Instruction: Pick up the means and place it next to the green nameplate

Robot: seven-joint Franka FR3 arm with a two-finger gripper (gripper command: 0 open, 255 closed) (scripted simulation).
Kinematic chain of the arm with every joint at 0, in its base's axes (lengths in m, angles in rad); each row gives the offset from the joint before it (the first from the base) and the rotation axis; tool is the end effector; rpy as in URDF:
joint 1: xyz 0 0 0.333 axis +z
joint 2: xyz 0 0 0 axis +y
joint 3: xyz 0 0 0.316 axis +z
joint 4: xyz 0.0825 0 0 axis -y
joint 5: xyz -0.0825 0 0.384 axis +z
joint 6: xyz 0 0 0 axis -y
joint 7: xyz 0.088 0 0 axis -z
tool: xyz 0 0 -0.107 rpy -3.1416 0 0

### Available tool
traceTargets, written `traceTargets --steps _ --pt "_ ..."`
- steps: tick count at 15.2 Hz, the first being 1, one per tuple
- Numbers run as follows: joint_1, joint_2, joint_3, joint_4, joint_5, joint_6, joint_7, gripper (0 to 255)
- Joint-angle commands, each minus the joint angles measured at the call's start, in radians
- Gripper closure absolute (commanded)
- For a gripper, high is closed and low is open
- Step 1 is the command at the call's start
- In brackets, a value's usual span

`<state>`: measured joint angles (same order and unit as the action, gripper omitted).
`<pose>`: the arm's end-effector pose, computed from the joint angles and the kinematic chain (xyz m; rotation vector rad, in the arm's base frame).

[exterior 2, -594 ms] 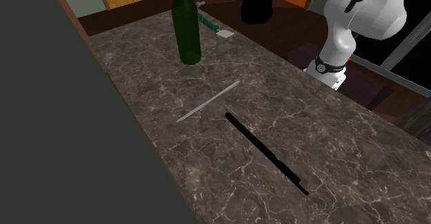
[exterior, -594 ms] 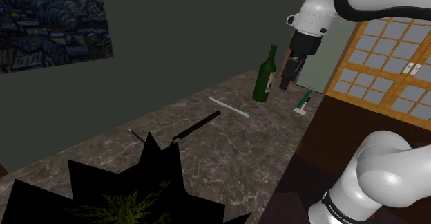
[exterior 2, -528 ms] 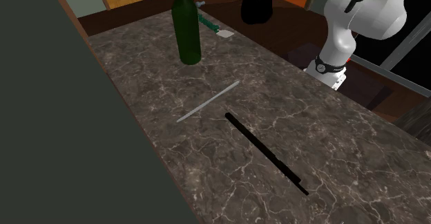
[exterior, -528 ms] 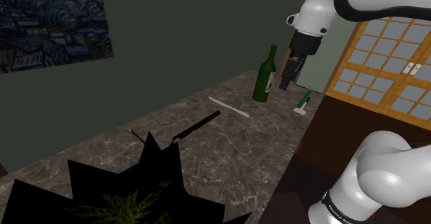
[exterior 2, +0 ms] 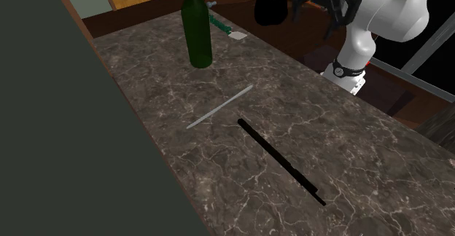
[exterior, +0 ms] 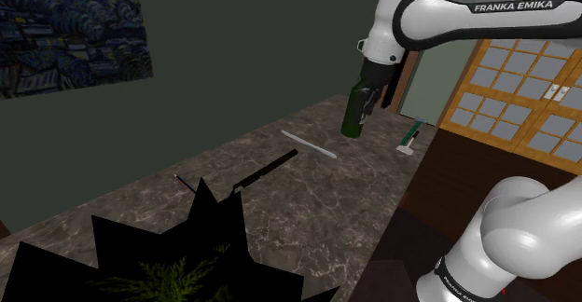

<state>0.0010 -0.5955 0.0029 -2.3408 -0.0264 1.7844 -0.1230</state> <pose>0.3757 -0.0006 0.5520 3.1045 0.2045 0.0582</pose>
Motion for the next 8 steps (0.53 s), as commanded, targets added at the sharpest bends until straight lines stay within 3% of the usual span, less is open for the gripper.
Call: traceTargets --steps 1,8 --pt "-0.006 0.072 -0.012 0.014 -0.004 0.049 -0.01 0" --pt "-0.022 0.336 -0.049 0.113 -0.004 0.184 -0.049 0"
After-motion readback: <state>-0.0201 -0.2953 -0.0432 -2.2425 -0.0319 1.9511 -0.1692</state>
